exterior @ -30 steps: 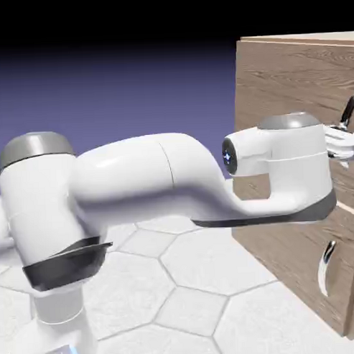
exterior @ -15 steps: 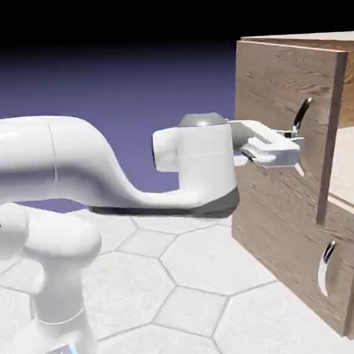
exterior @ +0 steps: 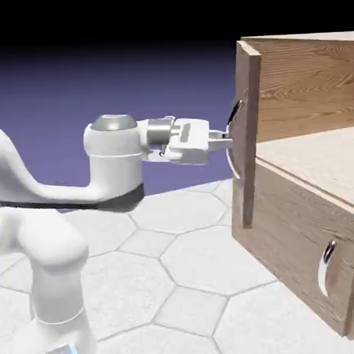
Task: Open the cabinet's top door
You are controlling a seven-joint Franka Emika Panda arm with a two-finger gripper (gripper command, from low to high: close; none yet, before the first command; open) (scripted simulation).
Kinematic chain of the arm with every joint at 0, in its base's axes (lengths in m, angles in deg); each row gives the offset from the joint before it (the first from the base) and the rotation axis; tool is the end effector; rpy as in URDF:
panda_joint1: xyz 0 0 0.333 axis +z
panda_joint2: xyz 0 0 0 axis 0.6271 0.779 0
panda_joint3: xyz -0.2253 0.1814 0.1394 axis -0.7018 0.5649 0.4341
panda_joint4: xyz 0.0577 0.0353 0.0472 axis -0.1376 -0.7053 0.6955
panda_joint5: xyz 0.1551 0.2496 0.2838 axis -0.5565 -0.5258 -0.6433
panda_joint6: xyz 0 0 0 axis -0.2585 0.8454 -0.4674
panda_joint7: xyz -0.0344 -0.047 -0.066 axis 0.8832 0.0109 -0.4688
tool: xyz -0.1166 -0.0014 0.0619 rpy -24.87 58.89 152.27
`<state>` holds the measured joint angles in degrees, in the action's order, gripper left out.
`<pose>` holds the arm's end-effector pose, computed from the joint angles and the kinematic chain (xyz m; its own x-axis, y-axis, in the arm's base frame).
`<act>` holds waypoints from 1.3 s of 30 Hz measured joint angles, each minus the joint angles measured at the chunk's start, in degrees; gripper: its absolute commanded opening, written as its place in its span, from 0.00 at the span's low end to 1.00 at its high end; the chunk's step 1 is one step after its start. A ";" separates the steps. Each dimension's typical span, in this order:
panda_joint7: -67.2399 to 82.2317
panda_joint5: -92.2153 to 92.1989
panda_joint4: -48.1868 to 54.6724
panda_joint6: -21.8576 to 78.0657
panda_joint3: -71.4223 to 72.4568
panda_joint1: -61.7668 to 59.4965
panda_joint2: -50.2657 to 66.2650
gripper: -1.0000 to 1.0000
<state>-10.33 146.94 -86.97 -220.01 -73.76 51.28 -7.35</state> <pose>0.2972 -0.0676 0.5285 0.3674 0.6038 -0.7074 0.3673 0.6045 0.7068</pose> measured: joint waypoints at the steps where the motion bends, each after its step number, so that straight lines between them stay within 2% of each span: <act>1: 0.89 -2.49 -1.08 0.95 1.95 -0.73 -1.29 0.00; 12: 9.20 -29.78 -8.14 14.01 23.71 -0.97 -12.84 0.00; 21: 11.20 -49.24 -7.09 27.46 42.40 3.51 -14.00 0.00; 30: 9.73 -66.41 0.99 42.19 61.08 3.02 -7.26 0.00; 39: 7.89 -80.29 17.85 58.42 79.03 -8.81 2.03 0.00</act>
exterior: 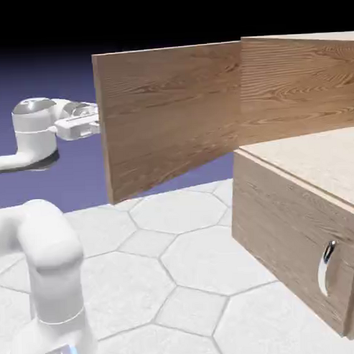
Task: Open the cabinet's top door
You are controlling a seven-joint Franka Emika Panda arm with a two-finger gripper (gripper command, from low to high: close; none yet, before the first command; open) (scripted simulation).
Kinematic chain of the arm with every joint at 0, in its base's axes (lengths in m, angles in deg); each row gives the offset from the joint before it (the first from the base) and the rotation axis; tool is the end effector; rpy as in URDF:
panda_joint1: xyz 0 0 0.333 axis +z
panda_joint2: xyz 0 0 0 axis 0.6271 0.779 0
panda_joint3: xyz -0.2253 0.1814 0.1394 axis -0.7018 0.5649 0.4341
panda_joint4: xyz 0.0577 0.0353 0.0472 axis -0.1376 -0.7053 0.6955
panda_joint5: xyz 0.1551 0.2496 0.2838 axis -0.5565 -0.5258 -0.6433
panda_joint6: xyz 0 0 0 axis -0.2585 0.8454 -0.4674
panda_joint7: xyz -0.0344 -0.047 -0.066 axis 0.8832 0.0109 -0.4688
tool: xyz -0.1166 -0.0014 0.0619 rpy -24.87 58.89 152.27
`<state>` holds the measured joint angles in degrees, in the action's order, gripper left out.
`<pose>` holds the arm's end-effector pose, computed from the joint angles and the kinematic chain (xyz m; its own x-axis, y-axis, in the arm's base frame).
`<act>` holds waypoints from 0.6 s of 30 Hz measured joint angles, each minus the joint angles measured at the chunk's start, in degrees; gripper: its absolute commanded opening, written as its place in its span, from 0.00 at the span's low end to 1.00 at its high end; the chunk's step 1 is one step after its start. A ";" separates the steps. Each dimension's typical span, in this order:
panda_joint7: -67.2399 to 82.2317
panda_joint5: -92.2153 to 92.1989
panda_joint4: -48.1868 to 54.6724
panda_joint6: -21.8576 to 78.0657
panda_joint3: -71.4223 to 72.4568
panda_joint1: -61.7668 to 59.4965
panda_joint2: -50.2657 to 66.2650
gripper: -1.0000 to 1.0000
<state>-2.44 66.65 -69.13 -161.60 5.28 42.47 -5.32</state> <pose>0.1613 0.2132 0.5300 0.6549 0.2673 -0.7069 0.6546 0.2668 0.7073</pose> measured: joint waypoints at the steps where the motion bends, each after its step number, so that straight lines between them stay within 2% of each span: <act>1: -0.06 -1.08 2.08 1.65 1.68 -1.77 0.73 0.00; 18: 3.59 -11.44 37.39 25.79 22.16 -33.75 3.20 0.00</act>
